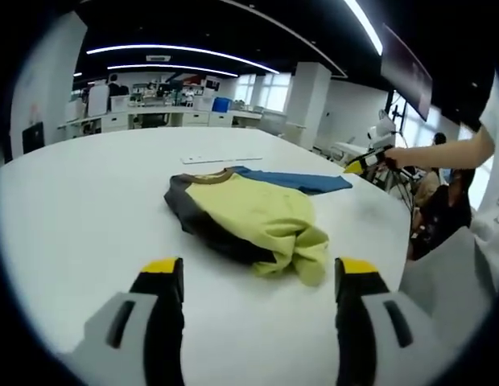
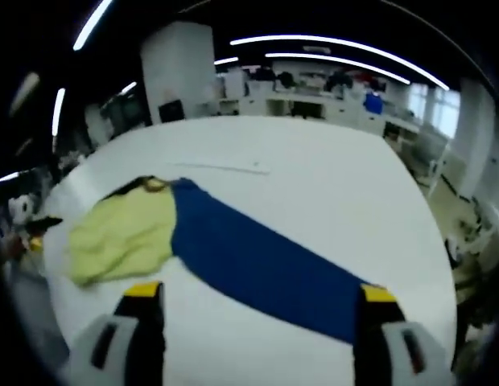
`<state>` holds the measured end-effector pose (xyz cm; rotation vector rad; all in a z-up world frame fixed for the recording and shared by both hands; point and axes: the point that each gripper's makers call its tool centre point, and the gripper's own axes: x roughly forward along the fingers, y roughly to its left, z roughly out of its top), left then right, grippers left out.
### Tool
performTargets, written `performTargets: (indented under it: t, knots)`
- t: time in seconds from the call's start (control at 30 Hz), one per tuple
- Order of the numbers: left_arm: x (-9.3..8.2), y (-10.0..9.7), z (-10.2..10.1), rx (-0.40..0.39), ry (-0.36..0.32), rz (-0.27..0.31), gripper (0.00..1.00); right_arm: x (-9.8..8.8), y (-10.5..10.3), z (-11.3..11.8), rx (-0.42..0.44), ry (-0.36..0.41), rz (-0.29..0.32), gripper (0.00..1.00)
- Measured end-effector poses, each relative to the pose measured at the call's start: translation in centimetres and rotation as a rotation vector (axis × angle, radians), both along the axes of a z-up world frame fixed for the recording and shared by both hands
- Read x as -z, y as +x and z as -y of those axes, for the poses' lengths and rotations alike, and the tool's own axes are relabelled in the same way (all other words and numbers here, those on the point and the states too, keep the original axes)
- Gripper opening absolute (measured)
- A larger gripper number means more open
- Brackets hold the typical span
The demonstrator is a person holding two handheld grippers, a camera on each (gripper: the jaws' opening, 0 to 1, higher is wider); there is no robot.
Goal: Fold the garment on the visible template until the final outline fits inside the template.
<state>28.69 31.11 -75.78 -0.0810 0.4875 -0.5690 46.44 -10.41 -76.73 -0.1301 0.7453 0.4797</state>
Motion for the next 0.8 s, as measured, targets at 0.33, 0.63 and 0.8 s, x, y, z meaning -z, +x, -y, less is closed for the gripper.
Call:
performTargets:
  t: [0.33,0.63,0.8]
  knots:
    - [0.0,0.1,0.3,0.002,0.001,0.0,0.7,-1.4,-1.7,-3.6,-0.093,0.029,0.04,0.97]
    - [-0.2,-0.4,0.4,0.003,0.001,0.006,0.7,-2.7,-4.2,-10.1,-0.242,0.058,0.069,0.95]
    - [-0.3,-0.5,0.3,0.0,0.002,0.01,0.7,-3.0,-5.6,-13.6,-0.333,0.064,0.071,0.92]
